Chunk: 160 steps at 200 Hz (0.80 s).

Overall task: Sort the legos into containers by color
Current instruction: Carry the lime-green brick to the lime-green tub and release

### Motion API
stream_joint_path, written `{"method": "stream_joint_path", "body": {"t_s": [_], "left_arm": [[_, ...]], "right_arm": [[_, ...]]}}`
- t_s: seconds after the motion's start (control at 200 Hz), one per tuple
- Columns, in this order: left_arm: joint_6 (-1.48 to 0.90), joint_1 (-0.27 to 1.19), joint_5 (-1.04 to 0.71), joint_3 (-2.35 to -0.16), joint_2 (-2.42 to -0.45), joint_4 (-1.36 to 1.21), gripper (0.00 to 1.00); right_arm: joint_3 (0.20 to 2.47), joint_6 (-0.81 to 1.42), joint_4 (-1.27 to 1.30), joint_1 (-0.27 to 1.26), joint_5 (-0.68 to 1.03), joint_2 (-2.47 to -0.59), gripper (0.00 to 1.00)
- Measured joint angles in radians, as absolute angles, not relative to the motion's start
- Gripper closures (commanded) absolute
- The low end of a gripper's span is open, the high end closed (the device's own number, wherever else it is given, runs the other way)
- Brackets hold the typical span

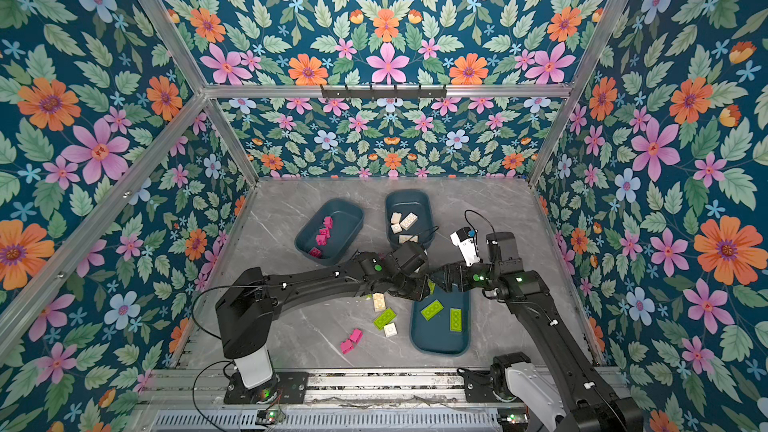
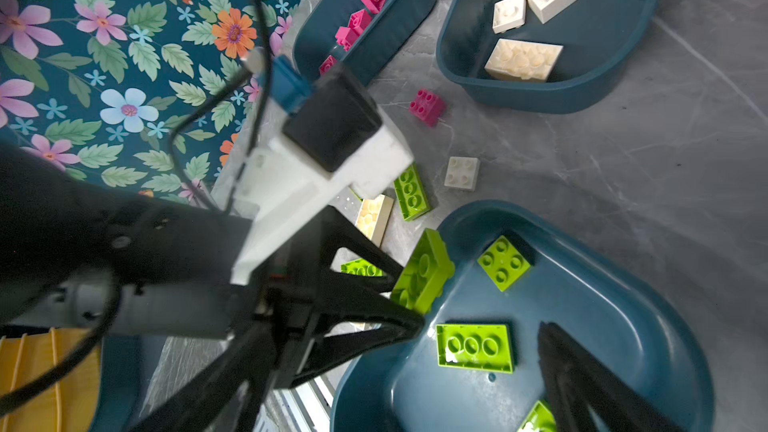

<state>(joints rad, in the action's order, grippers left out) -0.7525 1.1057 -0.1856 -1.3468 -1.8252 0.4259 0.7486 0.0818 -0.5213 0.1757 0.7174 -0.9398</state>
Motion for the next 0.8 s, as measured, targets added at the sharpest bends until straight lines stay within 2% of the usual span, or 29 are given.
{"method": "stream_joint_path", "body": {"t_s": [0.18,0.36,0.505,0.8], "left_arm": [[-0.755,1.105,-0.234,-1.305,-1.83,0.381,0.67],[-0.762,1.103,-0.245,-1.283,-1.816,0.359,0.48],[-0.761,1.092,-0.241,-1.3,-1.786,0.379,0.38],[-0.772,1.03,-0.152,-1.282,-1.641,0.546,0.29]], "right_arm": [[0.752,0.066,-0.55,0.173,0.712,-0.926,0.01],[0.76,0.047,-0.566,0.172,0.707,-0.926,0.01],[0.764,0.041,-0.575,0.172,0.704,-0.927,0.01],[0.756,0.039,-0.571,0.172,0.742,-0.945,0.01]]}}
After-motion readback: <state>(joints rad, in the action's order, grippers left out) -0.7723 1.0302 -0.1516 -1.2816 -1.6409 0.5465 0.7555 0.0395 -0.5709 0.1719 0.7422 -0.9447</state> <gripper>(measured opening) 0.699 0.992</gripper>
